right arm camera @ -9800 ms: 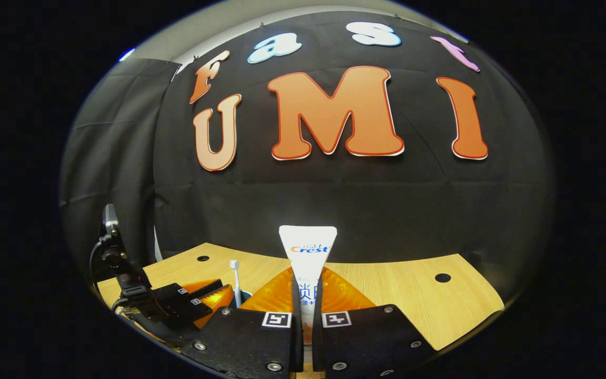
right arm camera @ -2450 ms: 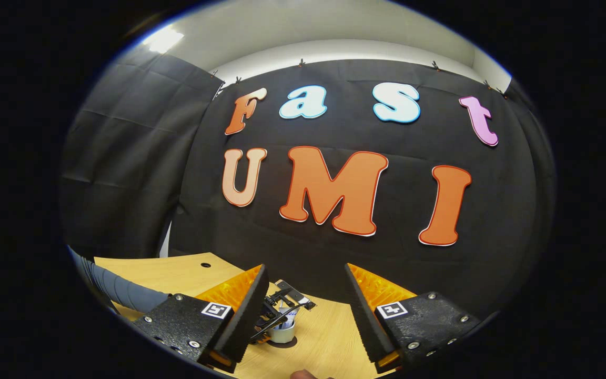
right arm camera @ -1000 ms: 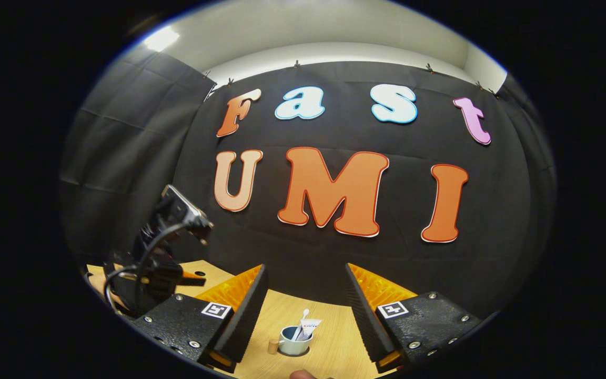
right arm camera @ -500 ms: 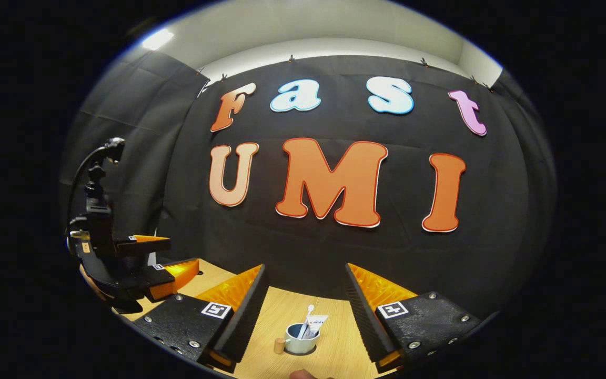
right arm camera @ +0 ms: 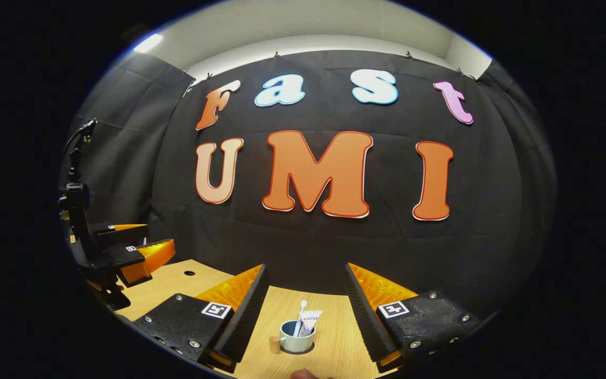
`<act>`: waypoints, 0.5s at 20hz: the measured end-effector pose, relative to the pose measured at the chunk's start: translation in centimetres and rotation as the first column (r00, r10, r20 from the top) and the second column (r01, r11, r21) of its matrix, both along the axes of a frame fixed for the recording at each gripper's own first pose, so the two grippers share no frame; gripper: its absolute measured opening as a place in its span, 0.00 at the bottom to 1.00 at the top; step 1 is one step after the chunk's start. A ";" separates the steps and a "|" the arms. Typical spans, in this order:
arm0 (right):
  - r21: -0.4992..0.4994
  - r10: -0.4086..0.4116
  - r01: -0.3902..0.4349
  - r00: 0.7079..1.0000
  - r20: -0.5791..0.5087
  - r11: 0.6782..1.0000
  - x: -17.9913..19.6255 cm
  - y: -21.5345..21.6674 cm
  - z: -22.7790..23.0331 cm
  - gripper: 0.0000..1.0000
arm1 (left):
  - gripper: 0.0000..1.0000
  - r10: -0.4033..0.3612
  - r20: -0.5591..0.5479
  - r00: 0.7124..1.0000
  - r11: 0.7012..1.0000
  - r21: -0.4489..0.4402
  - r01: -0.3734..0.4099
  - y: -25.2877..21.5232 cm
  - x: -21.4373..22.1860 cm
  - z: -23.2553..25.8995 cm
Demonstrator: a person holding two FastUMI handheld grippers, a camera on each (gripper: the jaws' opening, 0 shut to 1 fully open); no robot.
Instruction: Put the toothbrush and toothpaste on the desktop into the cup, then pick up the cup and place it on the coaster on the desktop.
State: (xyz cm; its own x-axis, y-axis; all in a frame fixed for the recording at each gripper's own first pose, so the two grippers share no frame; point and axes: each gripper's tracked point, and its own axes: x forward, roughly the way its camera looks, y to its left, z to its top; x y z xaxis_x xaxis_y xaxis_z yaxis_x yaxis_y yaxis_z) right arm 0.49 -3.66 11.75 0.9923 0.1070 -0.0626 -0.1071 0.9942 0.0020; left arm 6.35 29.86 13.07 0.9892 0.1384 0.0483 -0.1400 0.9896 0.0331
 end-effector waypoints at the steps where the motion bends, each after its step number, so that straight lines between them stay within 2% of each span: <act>1: 0.004 -0.001 0.001 1.000 0.004 1.000 -0.1 -0.1 0.0 0.86 | 0.99 -0.004 -0.001 1.000 1.000 -0.005 0.004 -0.1 0.2 -0.1; 6: -0.007 -0.011 0.012 1.000 0.028 1.000 -0.2 -0.5 0.1 0.89 | 0.99 -0.002 0.015 1.000 1.000 -0.012 0.002 0.0 0.5 -0.2; 10: 0.015 0.000 0.000 1.000 0.024 1.000 -0.5 -0.2 -0.1 0.87 | 0.99 -0.008 0.004 1.000 1.000 -0.011 0.008 -0.1 0.6 -0.8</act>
